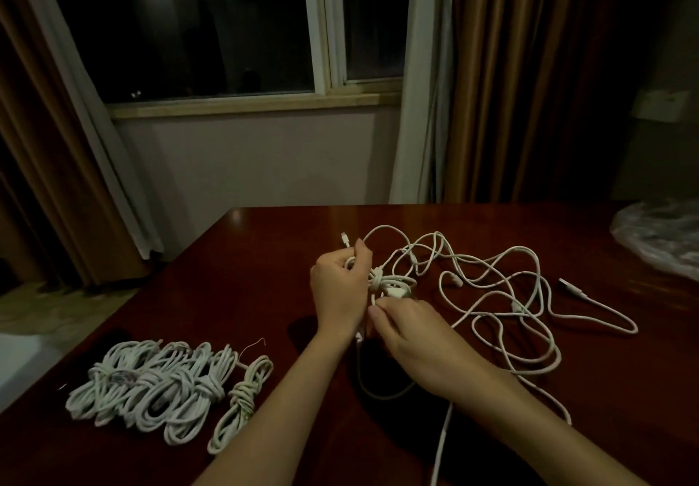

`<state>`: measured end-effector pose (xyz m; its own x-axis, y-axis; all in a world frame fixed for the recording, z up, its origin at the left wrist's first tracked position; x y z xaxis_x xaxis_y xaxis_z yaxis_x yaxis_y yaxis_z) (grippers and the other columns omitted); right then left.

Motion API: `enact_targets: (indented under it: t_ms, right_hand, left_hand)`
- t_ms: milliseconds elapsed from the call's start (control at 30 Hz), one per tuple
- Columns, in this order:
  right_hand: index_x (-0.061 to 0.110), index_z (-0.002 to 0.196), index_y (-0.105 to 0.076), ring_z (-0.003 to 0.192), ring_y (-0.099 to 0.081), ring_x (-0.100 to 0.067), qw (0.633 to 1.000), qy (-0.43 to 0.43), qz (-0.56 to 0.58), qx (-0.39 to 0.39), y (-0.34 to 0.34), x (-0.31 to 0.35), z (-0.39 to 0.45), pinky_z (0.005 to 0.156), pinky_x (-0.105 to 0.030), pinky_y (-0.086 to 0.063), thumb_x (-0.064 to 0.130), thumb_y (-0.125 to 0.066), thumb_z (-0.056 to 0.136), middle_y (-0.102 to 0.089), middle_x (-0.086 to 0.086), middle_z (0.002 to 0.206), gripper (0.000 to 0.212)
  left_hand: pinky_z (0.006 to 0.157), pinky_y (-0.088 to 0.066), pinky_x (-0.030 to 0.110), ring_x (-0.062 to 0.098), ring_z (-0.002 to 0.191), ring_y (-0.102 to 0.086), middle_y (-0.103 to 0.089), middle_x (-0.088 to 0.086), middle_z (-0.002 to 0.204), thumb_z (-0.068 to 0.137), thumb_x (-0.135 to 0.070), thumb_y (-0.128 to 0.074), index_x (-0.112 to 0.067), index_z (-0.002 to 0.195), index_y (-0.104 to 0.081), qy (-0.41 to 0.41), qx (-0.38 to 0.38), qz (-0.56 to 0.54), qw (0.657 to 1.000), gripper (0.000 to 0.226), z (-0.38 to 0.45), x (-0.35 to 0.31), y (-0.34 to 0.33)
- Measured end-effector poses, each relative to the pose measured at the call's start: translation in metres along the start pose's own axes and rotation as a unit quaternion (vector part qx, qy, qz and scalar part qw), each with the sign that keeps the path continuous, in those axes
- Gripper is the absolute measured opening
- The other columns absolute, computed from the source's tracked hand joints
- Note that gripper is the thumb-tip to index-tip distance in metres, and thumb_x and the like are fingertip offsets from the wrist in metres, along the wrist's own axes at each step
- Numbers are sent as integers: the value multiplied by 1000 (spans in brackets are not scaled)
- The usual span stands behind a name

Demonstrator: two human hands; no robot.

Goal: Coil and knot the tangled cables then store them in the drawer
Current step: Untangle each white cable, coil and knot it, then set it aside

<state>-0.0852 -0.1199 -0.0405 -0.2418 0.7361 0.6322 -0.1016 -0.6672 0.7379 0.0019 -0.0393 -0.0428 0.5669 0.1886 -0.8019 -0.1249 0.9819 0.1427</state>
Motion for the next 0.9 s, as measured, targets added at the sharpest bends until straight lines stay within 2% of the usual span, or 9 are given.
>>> enact_targets:
  t_ms: [133,300,400,500,567,633,700,800,900]
  right_hand:
    - [19,71,-60,45,-41,-8,999,7,43,1,21,3,-3,46,-20,-35,28,-43,102,-48,7,49,37]
    - [10,65,-62,39,-38,-4,989,-8,96,-108,52,-15,4,45,-15,-30,31,-50,98,-43,11,41,41]
    - [-2,68,-63,41,-37,-4,979,-26,145,-141,59,-34,7,48,-14,-30,34,-54,96,-40,8,42,46]
    - [-11,79,-64,57,-54,-28,966,-43,233,-104,47,-44,8,62,-32,-44,46,-55,90,-59,-19,62,58]
    - [-4,80,-68,59,-65,-22,943,-80,317,-55,33,-45,9,61,-26,-52,36,-51,96,-68,-9,64,46]
    - [2,75,-65,43,-49,-3,945,-87,311,-48,21,-38,9,46,-13,-38,28,-43,101,-54,9,48,42]
    - [9,68,-61,42,-37,-3,969,-65,230,-66,14,-33,9,45,-18,-30,29,-40,102,-43,10,44,44]
    - [19,57,-56,43,-39,-6,984,-55,166,-44,6,-23,6,50,-22,-32,31,-35,104,-41,8,43,53]
    - [9,65,-59,48,-42,-13,989,-44,141,-14,-1,-10,3,51,-24,-33,29,-35,104,-45,1,52,50]
  left_hand:
    - [42,-23,17,11,36,-33,-32,-9,36,96,-20,-54,-27,42,-32,-65,44,73,994,58,-1,8,-3]
    - [44,-22,19,12,38,-31,-30,-9,37,96,-21,-53,-26,42,-33,-80,95,69,990,57,-4,6,-9]
    - [45,-22,20,7,37,-27,-30,-11,38,98,-15,-53,-27,41,-32,-22,151,-8,988,62,-7,2,-18]
    - [43,-30,19,8,38,-34,-42,0,45,99,-18,-51,-6,48,-44,101,195,-127,967,53,-9,5,-25]
    - [46,-35,23,15,43,-42,-50,8,53,98,-22,-52,4,58,-54,151,185,-179,954,49,-8,7,-25]
    - [50,-37,27,18,46,-45,-52,10,55,98,-24,-54,-3,55,-53,188,152,-211,947,47,-6,12,-23]
    - [51,-37,30,22,50,-45,-52,14,61,96,-27,-55,-11,55,-52,227,115,-222,941,44,-4,18,-20]
    - [50,-34,30,23,54,-44,-48,11,61,94,-23,-56,-13,59,-48,278,50,-220,934,37,-1,23,-12]
    - [47,-28,28,15,48,-36,-40,2,51,94,-18,-54,-15,54,-39,246,9,-166,955,43,1,19,-4]
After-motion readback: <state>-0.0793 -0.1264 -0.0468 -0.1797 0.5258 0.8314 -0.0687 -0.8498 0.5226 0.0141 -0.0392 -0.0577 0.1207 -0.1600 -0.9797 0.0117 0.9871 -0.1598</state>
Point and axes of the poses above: each hand's wrist, its own z-axis towards the middle knuckle, its own y-axis out of the back of the hand, x = y × z, the point moved 4 cm from there along z, towards the middle knuckle
